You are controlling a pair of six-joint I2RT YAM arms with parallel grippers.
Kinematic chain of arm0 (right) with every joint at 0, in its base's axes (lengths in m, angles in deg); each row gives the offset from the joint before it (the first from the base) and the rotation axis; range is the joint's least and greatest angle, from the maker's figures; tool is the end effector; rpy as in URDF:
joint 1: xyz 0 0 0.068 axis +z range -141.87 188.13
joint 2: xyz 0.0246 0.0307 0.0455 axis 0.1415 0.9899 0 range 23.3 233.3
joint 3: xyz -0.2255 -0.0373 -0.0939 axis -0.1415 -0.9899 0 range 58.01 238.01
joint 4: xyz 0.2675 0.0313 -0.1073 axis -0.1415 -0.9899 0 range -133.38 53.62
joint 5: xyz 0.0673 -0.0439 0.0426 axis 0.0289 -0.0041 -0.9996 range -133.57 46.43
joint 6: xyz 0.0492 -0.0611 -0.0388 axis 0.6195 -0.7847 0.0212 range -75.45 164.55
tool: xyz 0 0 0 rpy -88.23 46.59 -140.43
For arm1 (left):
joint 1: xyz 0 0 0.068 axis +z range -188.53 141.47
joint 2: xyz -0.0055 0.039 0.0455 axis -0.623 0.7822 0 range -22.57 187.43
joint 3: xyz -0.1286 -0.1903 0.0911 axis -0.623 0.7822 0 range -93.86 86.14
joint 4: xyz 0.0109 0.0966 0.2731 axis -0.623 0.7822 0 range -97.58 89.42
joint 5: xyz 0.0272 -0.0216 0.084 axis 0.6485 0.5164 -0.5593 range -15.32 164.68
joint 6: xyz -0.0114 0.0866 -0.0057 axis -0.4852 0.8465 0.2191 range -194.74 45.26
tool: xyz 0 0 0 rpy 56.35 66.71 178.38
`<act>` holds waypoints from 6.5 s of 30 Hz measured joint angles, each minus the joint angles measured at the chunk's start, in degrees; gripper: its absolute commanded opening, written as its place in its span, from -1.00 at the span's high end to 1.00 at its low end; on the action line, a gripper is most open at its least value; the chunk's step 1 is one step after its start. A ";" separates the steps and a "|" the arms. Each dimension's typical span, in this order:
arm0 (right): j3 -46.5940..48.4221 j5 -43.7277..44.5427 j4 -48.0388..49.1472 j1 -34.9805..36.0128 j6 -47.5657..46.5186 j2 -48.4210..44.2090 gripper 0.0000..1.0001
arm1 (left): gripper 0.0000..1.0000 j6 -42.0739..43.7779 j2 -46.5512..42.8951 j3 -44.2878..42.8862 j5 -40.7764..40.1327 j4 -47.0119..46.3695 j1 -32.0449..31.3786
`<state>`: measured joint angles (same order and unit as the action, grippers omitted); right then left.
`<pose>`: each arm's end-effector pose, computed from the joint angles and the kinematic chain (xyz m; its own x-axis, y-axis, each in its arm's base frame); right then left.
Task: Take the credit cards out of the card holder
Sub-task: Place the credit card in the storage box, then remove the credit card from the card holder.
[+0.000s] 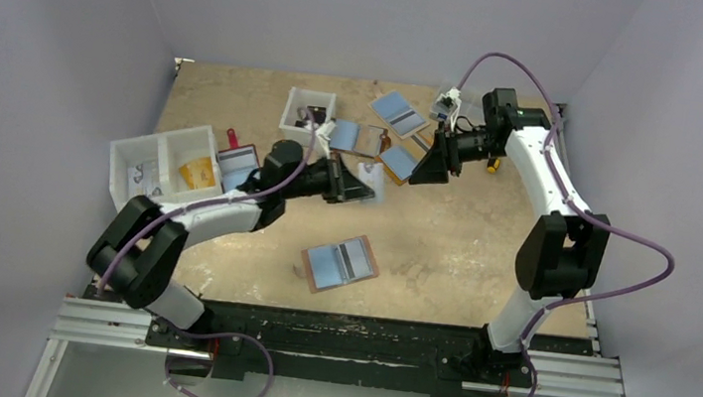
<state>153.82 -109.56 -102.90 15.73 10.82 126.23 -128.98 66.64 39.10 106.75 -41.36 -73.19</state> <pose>0.3706 0.1209 0.2689 -0.6195 -0.3105 -0.7210 -0.7850 0.2368 0.5725 0.3051 -0.2608 0.1902 -0.8118 -0.2748 -0.5152 0.4367 0.3000 -0.8481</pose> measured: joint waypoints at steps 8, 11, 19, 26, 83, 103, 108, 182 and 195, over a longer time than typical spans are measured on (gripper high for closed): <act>-12.57 3.65 8.44 -2.38 0.66 -0.04 -0.21 | 1.00 13.46 -21.94 3.39 -9.51 38.40 29.27; -16.76 3.72 10.43 -2.49 0.59 -0.04 -0.20 | 1.00 22.08 -23.82 -5.88 -17.27 54.12 38.42; -17.97 3.34 12.15 -2.36 -1.20 0.00 -0.17 | 1.00 37.70 -21.90 -20.85 -38.51 73.46 45.05; -18.03 3.26 11.56 -2.36 -3.63 1.46 -0.15 | 1.00 41.97 -12.41 -20.83 -42.80 74.51 55.80; -24.20 4.07 6.51 1.92 -22.99 -8.26 -0.42 | -0.80 26.62 -11.61 -16.81 -10.27 62.84 53.22; -32.61 12.90 10.78 11.39 -35.39 -16.83 -0.46 | -0.88 18.34 -40.33 11.76 -7.10 61.48 28.28; -35.67 16.13 14.49 12.66 -32.94 -16.57 -0.42 | -0.51 12.79 -38.56 14.29 -12.22 58.10 12.70; -35.08 30.36 41.13 27.30 19.82 -0.20 1.00 | -0.85 -17.16 -8.55 21.64 -26.01 13.90 -10.93; -35.06 30.14 41.27 27.34 20.02 -0.13 1.00 | -0.44 -18.93 -9.27 25.42 -26.32 8.35 -11.13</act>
<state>118.76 -79.42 -61.64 43.07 30.84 126.10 -147.90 57.37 64.52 80.44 -33.01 -84.31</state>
